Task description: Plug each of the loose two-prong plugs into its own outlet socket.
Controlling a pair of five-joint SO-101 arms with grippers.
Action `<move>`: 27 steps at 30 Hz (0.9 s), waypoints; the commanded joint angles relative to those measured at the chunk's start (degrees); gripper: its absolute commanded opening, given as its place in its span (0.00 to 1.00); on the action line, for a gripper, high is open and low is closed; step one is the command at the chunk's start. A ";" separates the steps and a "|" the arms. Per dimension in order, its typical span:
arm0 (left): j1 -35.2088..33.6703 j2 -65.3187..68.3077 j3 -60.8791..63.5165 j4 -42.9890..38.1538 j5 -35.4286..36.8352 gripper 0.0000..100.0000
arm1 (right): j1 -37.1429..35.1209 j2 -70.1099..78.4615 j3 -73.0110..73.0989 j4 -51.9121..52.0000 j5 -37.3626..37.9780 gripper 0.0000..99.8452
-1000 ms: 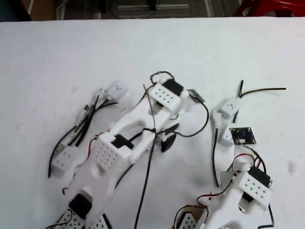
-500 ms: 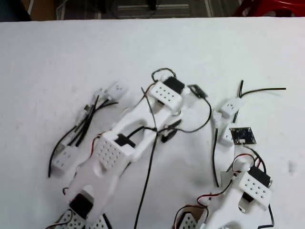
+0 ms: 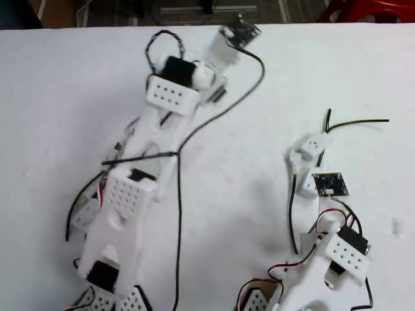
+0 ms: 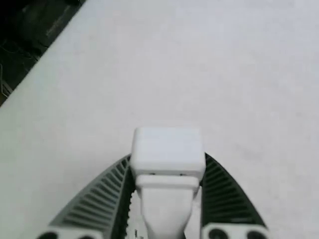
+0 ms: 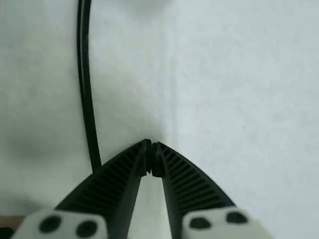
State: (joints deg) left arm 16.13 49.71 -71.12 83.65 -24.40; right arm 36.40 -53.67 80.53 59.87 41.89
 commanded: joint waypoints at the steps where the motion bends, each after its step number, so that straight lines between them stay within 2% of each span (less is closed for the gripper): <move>1: -2.51 -0.66 5.71 -10.20 -1.23 0.02 | 0.04 -0.84 -0.18 -0.57 0.62 0.02; 6: -3.21 -0.66 18.29 -22.42 -1.23 0.03 | 0.04 -0.84 -0.18 -0.57 0.62 0.02; 9: -3.65 -0.66 22.86 -26.46 -1.58 0.09 | 0.04 -0.84 -0.18 -0.57 0.62 0.02; 11: -3.56 -0.66 23.74 -24.62 -3.60 0.15 | 0.04 -0.84 -0.18 -0.57 0.70 0.02; 14: -3.03 -0.66 24.18 -22.15 -11.78 0.23 | 0.04 -0.84 -0.18 -0.57 0.70 0.02; 20: -3.82 -1.45 22.51 -19.69 -6.07 0.24 | 0.04 -0.84 -0.18 -0.57 0.70 0.02; 23: -3.56 -1.27 17.49 -11.87 -5.63 0.27 | 0.04 -0.84 -0.18 -0.57 0.70 0.02; 27: -2.95 -1.36 8.44 -1.32 -5.80 0.25 | -0.13 -0.84 -0.18 -0.57 0.70 0.02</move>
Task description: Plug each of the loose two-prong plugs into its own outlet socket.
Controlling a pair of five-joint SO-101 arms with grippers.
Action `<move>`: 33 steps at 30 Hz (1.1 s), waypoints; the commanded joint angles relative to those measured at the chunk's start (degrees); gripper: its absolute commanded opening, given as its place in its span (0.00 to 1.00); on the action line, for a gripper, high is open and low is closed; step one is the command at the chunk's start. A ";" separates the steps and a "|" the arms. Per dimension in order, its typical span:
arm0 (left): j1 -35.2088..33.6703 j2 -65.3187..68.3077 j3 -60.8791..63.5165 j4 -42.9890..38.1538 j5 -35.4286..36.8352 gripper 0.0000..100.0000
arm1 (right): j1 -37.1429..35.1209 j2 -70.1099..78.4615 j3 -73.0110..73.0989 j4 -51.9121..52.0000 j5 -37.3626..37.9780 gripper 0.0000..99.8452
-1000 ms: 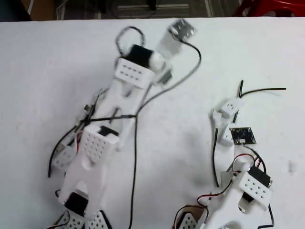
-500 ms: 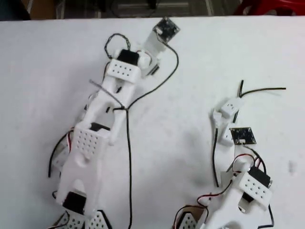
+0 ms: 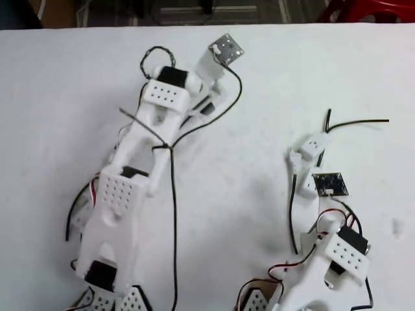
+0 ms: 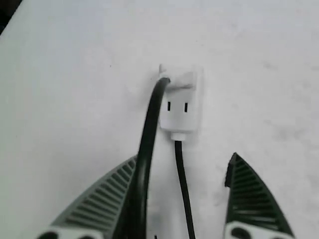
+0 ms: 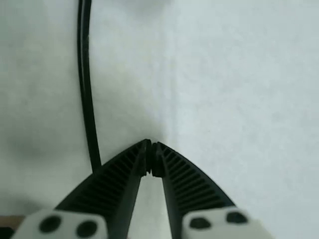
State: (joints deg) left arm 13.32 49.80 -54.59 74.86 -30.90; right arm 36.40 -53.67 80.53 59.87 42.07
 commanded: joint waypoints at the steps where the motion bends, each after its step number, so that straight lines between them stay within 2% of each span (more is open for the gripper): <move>1: -0.13 -1.19 -10.99 10.90 0.70 0.25 | -0.13 -0.84 -0.18 -0.57 0.53 0.02; 5: -2.51 -0.66 -16.97 20.40 1.14 0.25 | -0.31 -0.84 -0.18 -0.57 0.53 0.02; 9: -6.73 -0.66 -12.48 20.66 1.14 0.23 | -0.40 -0.84 0.09 -0.22 2.99 0.02; 13: -10.33 -0.66 -3.78 14.86 1.14 0.23 | -0.40 -0.84 0.09 -0.13 3.34 0.02; 19: -11.12 -0.75 5.45 4.48 1.14 0.23 | -0.40 -0.84 0.09 -0.13 3.25 0.02; 25: -10.59 -0.66 8.88 1.67 1.23 0.23 | -0.40 -0.84 0.09 -0.13 3.16 0.02; 29: -11.38 -0.66 14.51 -5.10 1.23 0.23 | -0.40 -0.84 0.09 -0.13 3.16 0.02; 33: -11.30 -0.75 17.23 -7.03 1.23 0.23 | -0.40 -0.84 0.09 -0.13 3.16 0.02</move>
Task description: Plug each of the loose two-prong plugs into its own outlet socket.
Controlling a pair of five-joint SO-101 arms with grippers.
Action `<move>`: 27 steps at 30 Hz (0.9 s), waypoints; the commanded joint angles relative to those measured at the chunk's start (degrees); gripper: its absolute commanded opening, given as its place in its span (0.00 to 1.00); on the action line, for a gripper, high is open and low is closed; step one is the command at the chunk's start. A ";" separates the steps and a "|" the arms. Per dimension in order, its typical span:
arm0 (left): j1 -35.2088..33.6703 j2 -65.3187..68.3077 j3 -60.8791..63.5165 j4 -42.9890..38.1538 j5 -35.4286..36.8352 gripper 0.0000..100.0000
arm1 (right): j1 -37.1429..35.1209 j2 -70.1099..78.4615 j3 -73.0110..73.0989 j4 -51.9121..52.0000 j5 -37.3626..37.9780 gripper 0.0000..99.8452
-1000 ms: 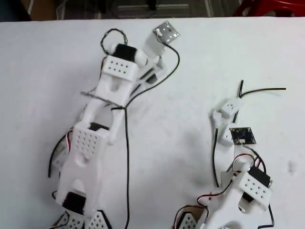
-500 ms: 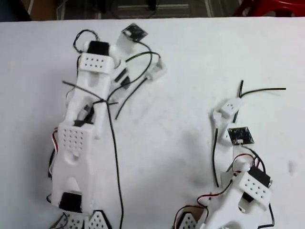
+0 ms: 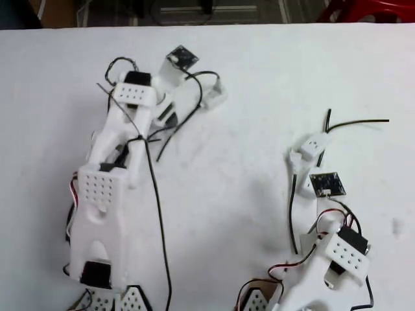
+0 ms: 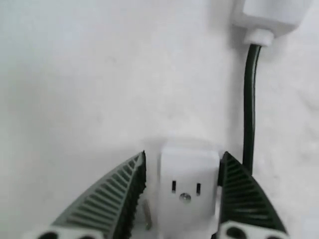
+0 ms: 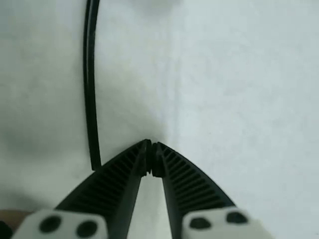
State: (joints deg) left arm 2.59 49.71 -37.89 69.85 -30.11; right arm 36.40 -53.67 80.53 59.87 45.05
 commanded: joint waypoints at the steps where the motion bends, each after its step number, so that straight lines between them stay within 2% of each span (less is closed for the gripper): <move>1: -0.48 -0.66 0.53 -2.02 0.44 0.23 | -0.40 -0.84 0.09 -0.13 0.18 0.02; 6: -0.66 -0.57 0.70 -2.02 0.35 0.21 | -0.40 -0.84 0.09 -0.13 0.18 0.02; 12: -0.48 3.56 0.09 -7.12 0.00 0.02 | -0.31 -0.84 0.09 -0.13 0.18 0.02; 16: -0.48 2.95 -0.53 -5.89 0.00 0.03 | -0.31 -0.84 0.09 -0.13 0.18 0.02; 22: 1.27 -3.30 -6.86 6.95 0.44 0.02 | -0.31 -0.84 0.09 -0.13 0.18 0.02; 27: 8.92 -7.78 -12.40 21.98 0.44 0.02 | -0.22 -0.84 0.09 -0.13 0.18 0.02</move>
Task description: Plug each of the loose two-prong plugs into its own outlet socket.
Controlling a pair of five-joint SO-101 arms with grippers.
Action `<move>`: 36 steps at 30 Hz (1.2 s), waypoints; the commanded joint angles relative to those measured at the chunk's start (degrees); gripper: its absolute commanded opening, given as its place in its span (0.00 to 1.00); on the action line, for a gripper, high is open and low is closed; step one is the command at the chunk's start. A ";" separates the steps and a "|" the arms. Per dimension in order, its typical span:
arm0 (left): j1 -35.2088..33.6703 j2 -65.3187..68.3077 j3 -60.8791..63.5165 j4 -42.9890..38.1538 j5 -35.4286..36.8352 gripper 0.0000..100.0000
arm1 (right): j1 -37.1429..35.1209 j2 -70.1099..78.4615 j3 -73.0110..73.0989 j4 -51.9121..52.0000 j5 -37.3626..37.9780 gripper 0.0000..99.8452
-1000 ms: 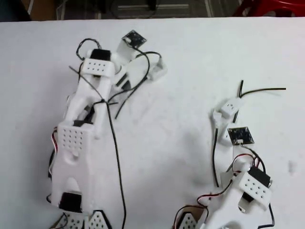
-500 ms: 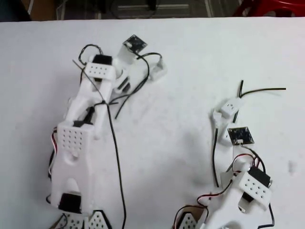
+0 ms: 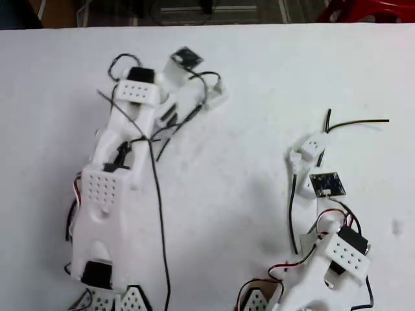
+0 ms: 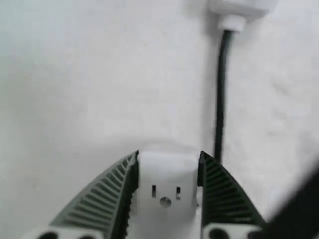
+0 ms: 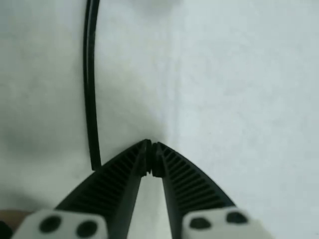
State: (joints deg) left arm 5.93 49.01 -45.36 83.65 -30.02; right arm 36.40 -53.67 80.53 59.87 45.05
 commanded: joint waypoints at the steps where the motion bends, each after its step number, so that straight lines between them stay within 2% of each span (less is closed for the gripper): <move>1: 7.69 -7.78 -5.89 10.99 0.35 0.02 | -0.22 -0.84 0.09 -0.13 0.18 0.02; 5: 15.96 -10.51 -7.47 18.99 0.53 0.02 | 0.04 -0.84 0.09 -0.13 0.18 0.02; 10: 23.52 -14.99 0.00 18.73 5.54 0.02 | 0.13 -0.84 0.09 -0.04 0.18 0.02; 15: 31.16 -18.07 11.96 18.64 5.98 0.02 | 0.13 -0.84 0.09 -0.04 0.18 0.02; 20: 35.38 -16.84 22.86 16.09 5.98 0.04 | 0.13 -0.84 0.09 0.57 0.18 0.02; 24: 36.44 -14.55 25.14 12.13 5.89 0.07 | 0.13 -0.84 0.09 0.66 0.18 0.02; 28: 34.33 -13.67 24.18 10.29 8.53 0.14 | 0.13 -0.84 0.18 0.66 0.62 0.02; 36: 26.95 -13.05 10.99 17.67 9.41 0.17 | -0.22 -0.84 0.18 0.66 0.70 0.02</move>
State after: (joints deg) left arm 36.26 36.44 -28.92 99.21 -20.53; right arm 36.40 -53.67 80.53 60.13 45.05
